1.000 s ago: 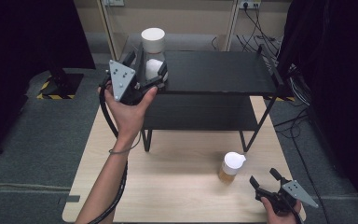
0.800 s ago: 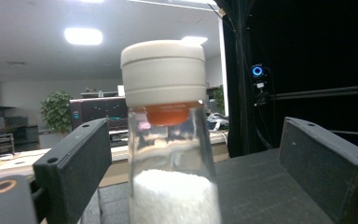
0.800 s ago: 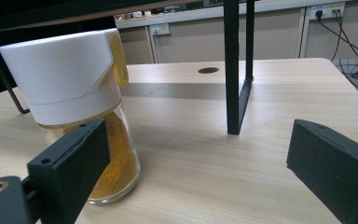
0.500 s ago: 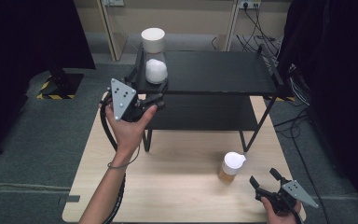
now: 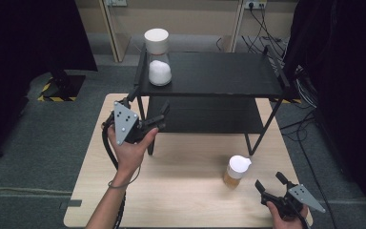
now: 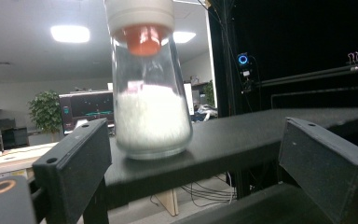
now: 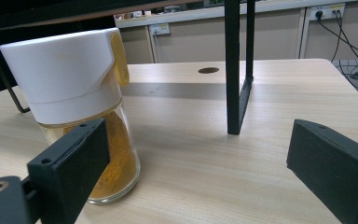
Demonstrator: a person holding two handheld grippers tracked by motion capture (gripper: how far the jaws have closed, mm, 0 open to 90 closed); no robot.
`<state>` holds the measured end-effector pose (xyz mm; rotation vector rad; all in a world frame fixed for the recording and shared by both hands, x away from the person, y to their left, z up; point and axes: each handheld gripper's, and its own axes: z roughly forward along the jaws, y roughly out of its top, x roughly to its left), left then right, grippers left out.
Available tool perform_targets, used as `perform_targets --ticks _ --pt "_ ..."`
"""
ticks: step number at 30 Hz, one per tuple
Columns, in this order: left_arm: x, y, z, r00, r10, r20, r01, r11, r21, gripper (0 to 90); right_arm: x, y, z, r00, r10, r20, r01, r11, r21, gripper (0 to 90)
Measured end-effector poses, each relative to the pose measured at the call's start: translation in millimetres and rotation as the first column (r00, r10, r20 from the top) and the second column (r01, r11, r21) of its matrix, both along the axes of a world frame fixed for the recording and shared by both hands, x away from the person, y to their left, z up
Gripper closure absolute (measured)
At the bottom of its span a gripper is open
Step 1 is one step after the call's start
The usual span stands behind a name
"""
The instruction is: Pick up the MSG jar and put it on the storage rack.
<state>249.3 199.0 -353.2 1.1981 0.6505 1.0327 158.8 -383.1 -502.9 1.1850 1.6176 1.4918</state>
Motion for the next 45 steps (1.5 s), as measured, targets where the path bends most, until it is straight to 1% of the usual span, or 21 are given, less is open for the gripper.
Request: perform_targets --ticks 9,18,21,24,27,32,36,40,45 --pt "-7.8 6.0 -23.1 0.9999 0.001 -0.014 -0.001 1.0000 0.003 8.4 -0.1 0.4 0.2 1.0000 -0.001 0.000 0.001 1.0000 -0.003 6.1" --pt "-18.2 9.0 -49.1 0.9991 -0.003 -0.041 0.003 1.0000 -0.005 8.4 -0.4 0.7 0.2 1.0000 -0.001 0.001 0.001 1.0000 -0.004 6.1" --pt "-19.6 10.2 -55.5 0.9984 -0.005 -0.056 0.005 1.0000 -0.006 8.4 -0.4 1.0 0.4 1.0000 -0.001 0.001 0.001 1.0000 -0.007 6.1" --pt "-20.9 10.6 -61.7 0.9980 -0.004 -0.064 0.003 0.9999 -0.016 8.4 -0.6 0.8 0.1 1.0000 -0.001 0.002 0.001 1.0000 -0.005 6.1" --pt "-22.9 10.7 -67.1 0.9976 -0.005 -0.069 0.004 0.9999 -0.013 8.4 -0.4 0.6 0.1 1.0000 0.000 0.001 0.000 1.0000 -0.004 6.1" --pt "-25.7 10.9 -77.2 0.9953 -0.007 -0.096 0.007 0.9999 -0.008 8.4 -0.6 0.7 0.0 1.0000 0.000 0.002 0.000 1.0000 -0.005 6.1" --pt "-27.5 11.2 -85.6 0.9935 -0.008 -0.113 0.006 0.9999 -0.012 8.4 -0.4 0.8 0.2 1.0000 0.000 0.001 0.000 1.0000 -0.006 6.1" --pt "-29.8 12.2 -93.6 0.9898 -0.011 -0.142 0.011 0.9999 -0.003 8.5 -0.5 0.5 0.1 1.0000 0.000 0.002 0.000 1.0000 -0.005 6.1" --pt "-32.3 14.4 -105.2 0.9844 -0.010 -0.175 0.009 0.9999 -0.006 8.7 -0.5 0.7 0.1 1.0000 0.001 0.002 -0.001 1.0000 -0.006 6.1"
